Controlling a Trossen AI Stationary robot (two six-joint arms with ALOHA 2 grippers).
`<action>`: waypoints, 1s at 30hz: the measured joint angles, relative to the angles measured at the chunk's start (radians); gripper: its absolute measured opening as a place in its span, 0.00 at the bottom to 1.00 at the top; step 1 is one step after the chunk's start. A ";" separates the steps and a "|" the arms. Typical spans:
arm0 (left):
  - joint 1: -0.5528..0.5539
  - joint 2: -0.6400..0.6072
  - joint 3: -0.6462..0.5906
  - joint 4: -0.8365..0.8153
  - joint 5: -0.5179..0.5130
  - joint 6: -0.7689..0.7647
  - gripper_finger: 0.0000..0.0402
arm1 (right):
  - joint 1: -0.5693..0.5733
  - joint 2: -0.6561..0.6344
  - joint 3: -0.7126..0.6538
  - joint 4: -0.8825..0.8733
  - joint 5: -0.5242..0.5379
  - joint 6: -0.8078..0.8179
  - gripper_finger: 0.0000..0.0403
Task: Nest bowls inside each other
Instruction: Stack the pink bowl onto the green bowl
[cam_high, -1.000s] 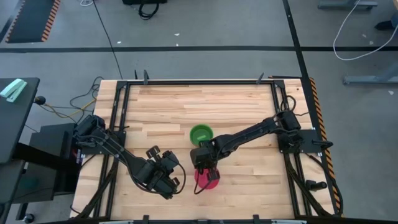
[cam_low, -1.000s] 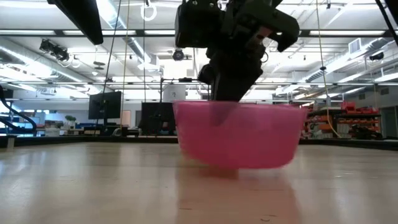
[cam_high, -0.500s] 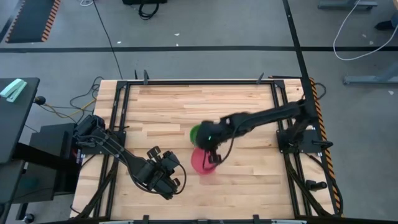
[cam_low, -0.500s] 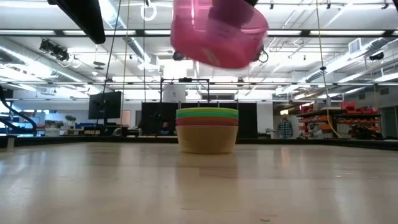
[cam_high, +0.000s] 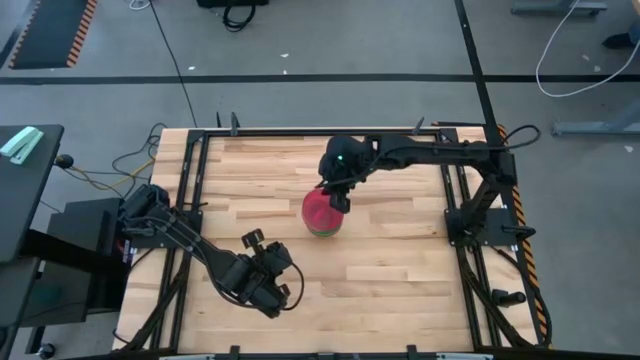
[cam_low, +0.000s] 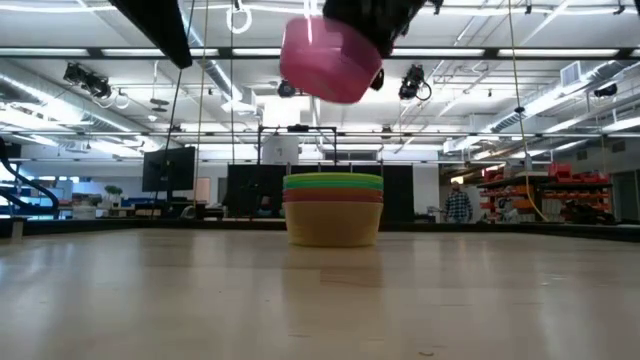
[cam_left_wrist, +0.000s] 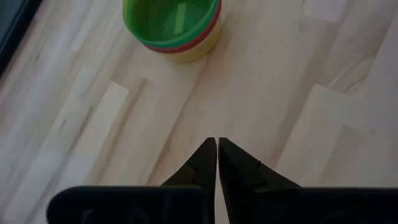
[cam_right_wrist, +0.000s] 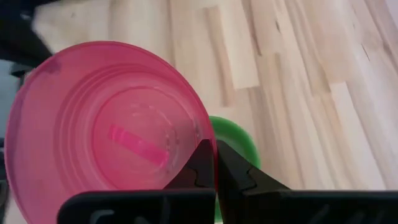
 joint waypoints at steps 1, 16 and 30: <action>0.004 0.000 0.000 0.000 -0.003 0.006 0.06 | -0.009 0.009 0.000 -0.003 0.000 -0.006 0.00; 0.055 0.000 0.000 0.001 -0.006 0.020 0.07 | -0.034 0.171 0.000 -0.028 0.042 -0.091 0.00; 0.055 0.000 0.000 0.003 -0.006 0.020 0.09 | -0.075 0.225 0.000 -0.022 0.047 -0.092 0.00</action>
